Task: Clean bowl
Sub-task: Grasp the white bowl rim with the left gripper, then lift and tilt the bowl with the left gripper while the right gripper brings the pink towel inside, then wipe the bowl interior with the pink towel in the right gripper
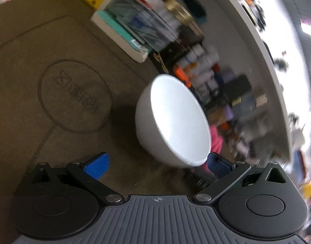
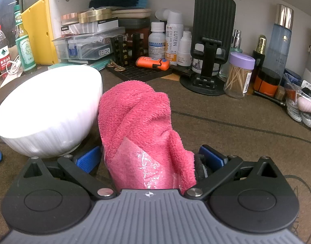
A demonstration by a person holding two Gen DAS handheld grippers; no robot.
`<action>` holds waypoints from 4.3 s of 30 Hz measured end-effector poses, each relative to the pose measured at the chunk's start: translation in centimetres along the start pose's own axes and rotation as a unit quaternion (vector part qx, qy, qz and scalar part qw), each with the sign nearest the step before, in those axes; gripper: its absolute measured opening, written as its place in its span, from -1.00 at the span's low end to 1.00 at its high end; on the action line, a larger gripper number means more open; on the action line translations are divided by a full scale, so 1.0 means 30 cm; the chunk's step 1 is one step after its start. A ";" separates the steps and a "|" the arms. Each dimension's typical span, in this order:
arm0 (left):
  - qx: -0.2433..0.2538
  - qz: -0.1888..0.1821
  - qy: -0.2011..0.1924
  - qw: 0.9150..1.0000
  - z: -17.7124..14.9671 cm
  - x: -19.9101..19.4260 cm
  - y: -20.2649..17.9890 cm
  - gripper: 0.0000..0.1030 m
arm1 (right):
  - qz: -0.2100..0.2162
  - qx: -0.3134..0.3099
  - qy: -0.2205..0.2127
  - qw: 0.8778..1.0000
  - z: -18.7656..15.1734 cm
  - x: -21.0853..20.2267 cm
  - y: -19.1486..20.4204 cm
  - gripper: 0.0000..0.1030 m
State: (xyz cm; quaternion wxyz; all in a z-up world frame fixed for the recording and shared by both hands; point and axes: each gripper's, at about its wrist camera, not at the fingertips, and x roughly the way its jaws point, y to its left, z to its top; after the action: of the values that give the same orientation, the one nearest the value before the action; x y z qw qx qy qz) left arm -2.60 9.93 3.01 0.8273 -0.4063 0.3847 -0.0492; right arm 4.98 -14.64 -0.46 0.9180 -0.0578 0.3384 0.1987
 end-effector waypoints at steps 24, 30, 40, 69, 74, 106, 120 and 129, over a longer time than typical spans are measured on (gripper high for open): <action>0.064 0.127 -0.062 0.988 -0.053 0.172 -0.150 0.65 | 0.001 0.003 -0.001 1.000 0.002 -0.001 -0.013 1.00; 0.038 0.116 -0.067 0.990 -0.044 0.167 -0.134 0.77 | -0.011 0.012 -0.001 1.000 0.010 0.006 -0.004 1.00; 0.085 0.123 -0.053 0.987 -0.051 0.198 -0.162 0.80 | 0.042 -0.021 0.008 0.999 0.011 -0.007 -0.064 1.00; 0.478 0.248 -0.227 0.812 -0.458 0.168 -0.290 -0.65 | 0.094 -0.047 -0.086 0.991 -0.107 -0.340 -0.192 -0.19; 0.502 0.248 -0.215 0.800 -0.468 0.164 -0.314 -0.64 | 0.288 -0.008 -0.010 0.958 -0.117 -0.361 -0.189 -0.15; 0.526 0.223 -0.187 0.799 -0.498 0.157 -0.283 -0.42 | 0.187 -0.073 -0.034 0.979 -0.138 -0.347 -0.043 -0.44; 0.517 0.219 -0.149 0.814 -0.474 0.174 -0.272 -0.29 | -0.062 -0.432 -0.156 0.886 -0.152 -0.380 0.199 -0.68; 0.534 0.200 -0.182 0.801 -0.505 0.158 -0.290 -0.25 | -0.034 -0.383 -0.072 0.920 -0.096 -0.247 0.184 -0.64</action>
State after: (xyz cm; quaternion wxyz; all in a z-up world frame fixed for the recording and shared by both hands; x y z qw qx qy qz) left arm -7.52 -7.31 0.70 0.9595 0.1846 0.2127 -0.0058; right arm -4.09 -12.70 2.27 0.8535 -0.4024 0.1673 0.2856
